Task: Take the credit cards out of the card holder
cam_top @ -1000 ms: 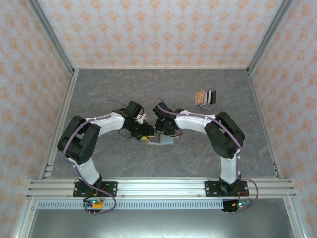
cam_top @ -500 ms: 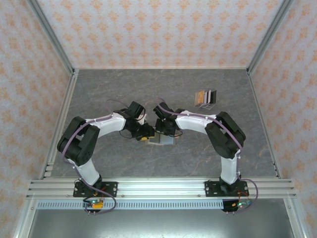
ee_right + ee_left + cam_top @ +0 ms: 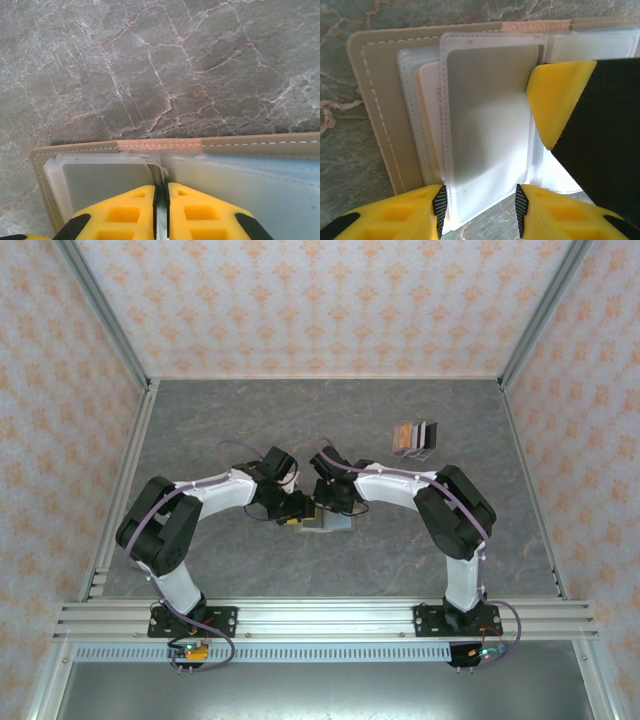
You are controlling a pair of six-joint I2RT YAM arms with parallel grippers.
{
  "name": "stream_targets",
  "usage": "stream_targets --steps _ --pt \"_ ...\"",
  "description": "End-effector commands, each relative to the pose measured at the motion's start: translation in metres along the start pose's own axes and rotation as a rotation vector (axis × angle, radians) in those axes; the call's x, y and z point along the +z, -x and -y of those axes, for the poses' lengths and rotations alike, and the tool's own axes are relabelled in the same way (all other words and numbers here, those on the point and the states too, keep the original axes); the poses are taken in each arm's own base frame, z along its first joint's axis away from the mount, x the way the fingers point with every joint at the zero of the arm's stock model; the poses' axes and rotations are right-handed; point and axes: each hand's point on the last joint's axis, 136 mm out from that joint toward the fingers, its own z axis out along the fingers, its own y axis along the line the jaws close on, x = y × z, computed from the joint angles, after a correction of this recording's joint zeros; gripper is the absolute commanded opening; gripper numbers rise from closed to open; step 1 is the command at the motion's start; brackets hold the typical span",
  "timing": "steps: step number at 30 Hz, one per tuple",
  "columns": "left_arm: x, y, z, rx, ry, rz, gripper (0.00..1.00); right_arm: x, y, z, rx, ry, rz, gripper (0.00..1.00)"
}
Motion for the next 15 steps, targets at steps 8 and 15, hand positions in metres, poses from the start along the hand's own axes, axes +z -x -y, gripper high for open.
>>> stream_targets --steps 8,15 --pt "0.0 -0.002 0.013 -0.016 -0.032 -0.003 0.38 0.024 -0.02 0.039 0.05 -0.105 -0.063 0.13" --pt "-0.005 0.003 0.01 -0.039 -0.021 0.039 0.26 0.02 -0.017 0.034 0.059 -0.071 -0.058 0.13"
